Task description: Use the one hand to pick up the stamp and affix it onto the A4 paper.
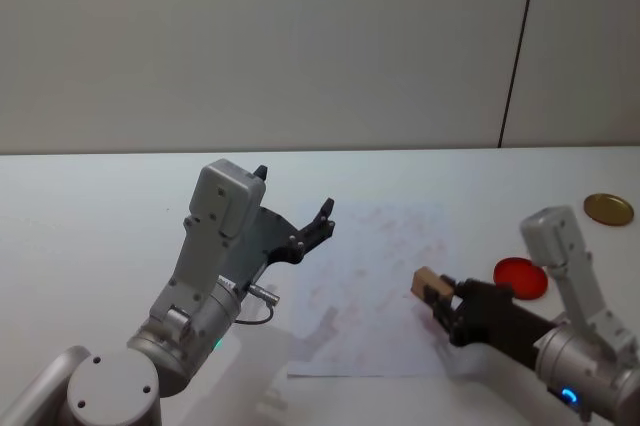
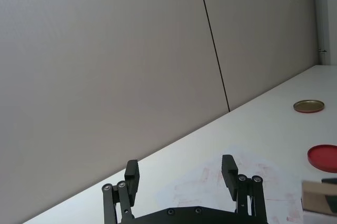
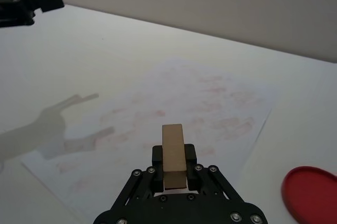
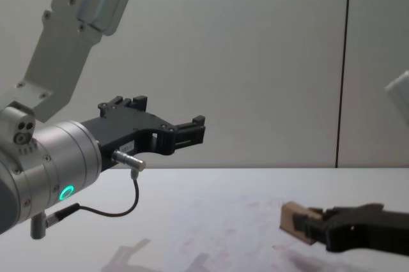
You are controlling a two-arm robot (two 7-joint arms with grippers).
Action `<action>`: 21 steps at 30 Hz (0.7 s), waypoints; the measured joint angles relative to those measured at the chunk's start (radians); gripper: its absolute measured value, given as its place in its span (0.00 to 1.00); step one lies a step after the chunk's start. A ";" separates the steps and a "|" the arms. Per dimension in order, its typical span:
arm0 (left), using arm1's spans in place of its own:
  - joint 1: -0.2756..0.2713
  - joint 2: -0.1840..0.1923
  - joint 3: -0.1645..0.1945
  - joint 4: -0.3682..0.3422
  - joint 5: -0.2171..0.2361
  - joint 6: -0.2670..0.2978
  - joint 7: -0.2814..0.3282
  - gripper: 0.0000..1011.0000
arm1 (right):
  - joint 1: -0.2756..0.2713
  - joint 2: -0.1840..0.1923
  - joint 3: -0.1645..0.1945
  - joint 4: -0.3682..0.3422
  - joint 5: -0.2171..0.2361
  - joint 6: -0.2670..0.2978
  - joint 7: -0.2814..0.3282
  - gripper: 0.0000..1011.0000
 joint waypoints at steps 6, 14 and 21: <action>0.000 0.000 0.000 0.000 0.000 0.000 0.000 0.98 | 0.012 0.009 0.020 -0.001 0.020 -0.015 -0.030 0.22; 0.000 0.000 0.000 0.000 0.000 0.000 0.000 0.98 | 0.029 0.020 0.043 0.016 0.022 -0.028 -0.068 0.22; 0.000 0.000 0.000 0.000 0.000 0.000 0.000 0.98 | 0.045 0.027 0.059 0.040 0.011 -0.037 -0.099 0.22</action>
